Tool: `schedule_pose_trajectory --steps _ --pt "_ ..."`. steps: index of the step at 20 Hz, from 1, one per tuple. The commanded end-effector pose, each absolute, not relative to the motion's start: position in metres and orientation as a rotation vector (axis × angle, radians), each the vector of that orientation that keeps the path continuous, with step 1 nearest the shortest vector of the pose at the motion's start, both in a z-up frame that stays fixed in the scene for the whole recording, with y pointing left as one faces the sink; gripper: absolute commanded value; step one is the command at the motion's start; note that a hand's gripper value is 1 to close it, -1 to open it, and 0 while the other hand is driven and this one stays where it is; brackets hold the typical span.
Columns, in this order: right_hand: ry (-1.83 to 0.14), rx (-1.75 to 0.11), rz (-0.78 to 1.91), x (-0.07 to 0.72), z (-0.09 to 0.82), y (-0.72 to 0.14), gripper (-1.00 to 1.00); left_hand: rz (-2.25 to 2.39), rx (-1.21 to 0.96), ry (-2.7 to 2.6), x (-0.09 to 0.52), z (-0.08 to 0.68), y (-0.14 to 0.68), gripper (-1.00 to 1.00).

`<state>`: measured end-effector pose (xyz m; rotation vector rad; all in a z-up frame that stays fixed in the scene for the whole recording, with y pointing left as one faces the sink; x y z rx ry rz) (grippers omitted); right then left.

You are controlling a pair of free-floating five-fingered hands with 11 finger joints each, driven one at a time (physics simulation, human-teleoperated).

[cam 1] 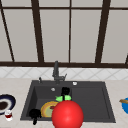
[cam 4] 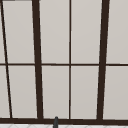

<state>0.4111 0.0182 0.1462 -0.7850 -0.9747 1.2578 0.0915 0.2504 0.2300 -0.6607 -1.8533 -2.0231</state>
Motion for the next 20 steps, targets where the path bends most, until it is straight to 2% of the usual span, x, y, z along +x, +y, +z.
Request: schedule_pose_trajectory --steps 1,20 --pt "-0.990 -0.815 1.239 0.409 0.162 0.007 1.00 -2.023 -0.661 -1.853 0.092 0.230 0.250 0.00" --pt "-0.980 -0.771 1.219 0.365 0.244 -0.104 1.00 -2.023 -0.661 -1.853 0.092 0.230 0.250 0.00"
